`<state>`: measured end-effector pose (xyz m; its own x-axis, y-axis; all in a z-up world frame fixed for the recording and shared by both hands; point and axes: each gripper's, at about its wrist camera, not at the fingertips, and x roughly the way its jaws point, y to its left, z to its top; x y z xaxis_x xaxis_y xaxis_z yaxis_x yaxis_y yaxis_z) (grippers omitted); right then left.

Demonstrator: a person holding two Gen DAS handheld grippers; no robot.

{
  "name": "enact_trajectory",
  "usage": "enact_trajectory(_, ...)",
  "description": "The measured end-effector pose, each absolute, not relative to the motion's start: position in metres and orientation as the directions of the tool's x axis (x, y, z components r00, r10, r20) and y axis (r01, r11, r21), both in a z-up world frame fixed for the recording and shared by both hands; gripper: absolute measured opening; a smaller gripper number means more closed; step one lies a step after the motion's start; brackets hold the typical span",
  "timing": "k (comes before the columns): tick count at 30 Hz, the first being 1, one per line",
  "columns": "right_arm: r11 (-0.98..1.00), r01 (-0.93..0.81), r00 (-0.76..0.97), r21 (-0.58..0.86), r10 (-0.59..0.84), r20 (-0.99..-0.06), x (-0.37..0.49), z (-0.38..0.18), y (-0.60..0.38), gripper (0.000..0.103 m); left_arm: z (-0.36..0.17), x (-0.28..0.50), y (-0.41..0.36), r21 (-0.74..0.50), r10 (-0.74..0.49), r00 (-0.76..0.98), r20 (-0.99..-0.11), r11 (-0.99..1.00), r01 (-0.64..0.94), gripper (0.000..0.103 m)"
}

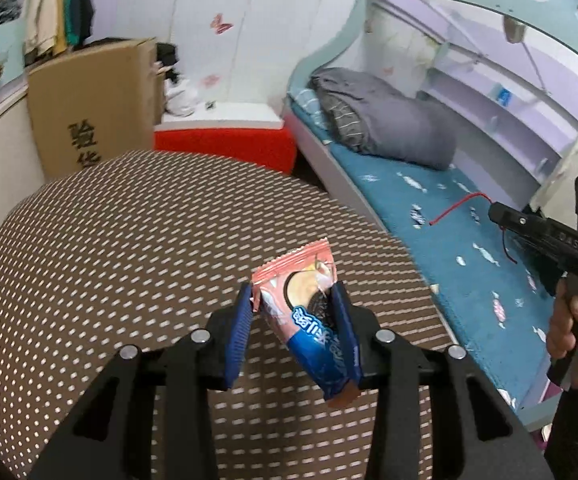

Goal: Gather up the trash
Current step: 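Carry the red-white wrapper over the wastebasket and open the left tool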

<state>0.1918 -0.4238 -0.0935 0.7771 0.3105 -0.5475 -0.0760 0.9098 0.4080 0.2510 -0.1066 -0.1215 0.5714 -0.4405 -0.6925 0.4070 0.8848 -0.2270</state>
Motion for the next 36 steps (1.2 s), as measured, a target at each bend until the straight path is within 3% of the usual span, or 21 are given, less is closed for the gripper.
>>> enact_trajectory(8,0.877,0.061,0.781,0.476,0.255,-0.570,0.182,-0.120,-0.488,0.009,-0.106,0.243,-0.164,-0.218,-0.505,0.538,-0.675,0.833,0.508,0.039)
enact_trajectory(16,0.810,0.243,0.677,0.534,0.253,-0.691,0.195,-0.217,-0.531,0.011,-0.104,0.231,-0.223,-0.192,-0.542,0.495,-0.679,0.782,0.593,0.039)
enact_trajectory(18,0.781,0.296,0.643,0.550,0.263,-0.719,0.198,-0.244,-0.541,0.024,-0.108,0.229,-0.239,-0.186,-0.544,0.477,-0.690,0.770,0.610,0.039)
enact_trajectory(19,0.766,0.320,0.632,0.558,0.265,-0.728,0.198,-0.256,-0.545,0.055,-0.109,0.229,-0.245,-0.184,-0.545,0.472,-0.693,0.766,0.615,0.039)
enact_trajectory(20,0.752,0.343,0.632,0.563,0.259,-0.731,0.198,-0.264,-0.548,0.071,-0.112,0.228,-0.253,-0.179,-0.544,0.463,-0.700,0.760,0.624,0.039)
enact_trajectory(24,0.703,0.393,0.631,0.593,0.263,-0.730,0.184,-0.285,-0.564,0.071,-0.123,0.228,-0.281,-0.164,-0.541,0.426,-0.726,0.736,0.656,0.039)
enact_trajectory(26,0.694,0.395,0.645,0.602,0.257,-0.719,0.178,-0.283,-0.571,0.076,-0.131,0.231,-0.292,-0.161,-0.537,0.406,-0.739,0.726,0.668,0.039)
enact_trajectory(36,0.698,0.373,0.736,0.611,0.178,-0.653,0.140,-0.235,-0.595,0.086,-0.175,0.250,-0.365,-0.150,-0.498,0.298,-0.815,0.677,0.721,0.040)
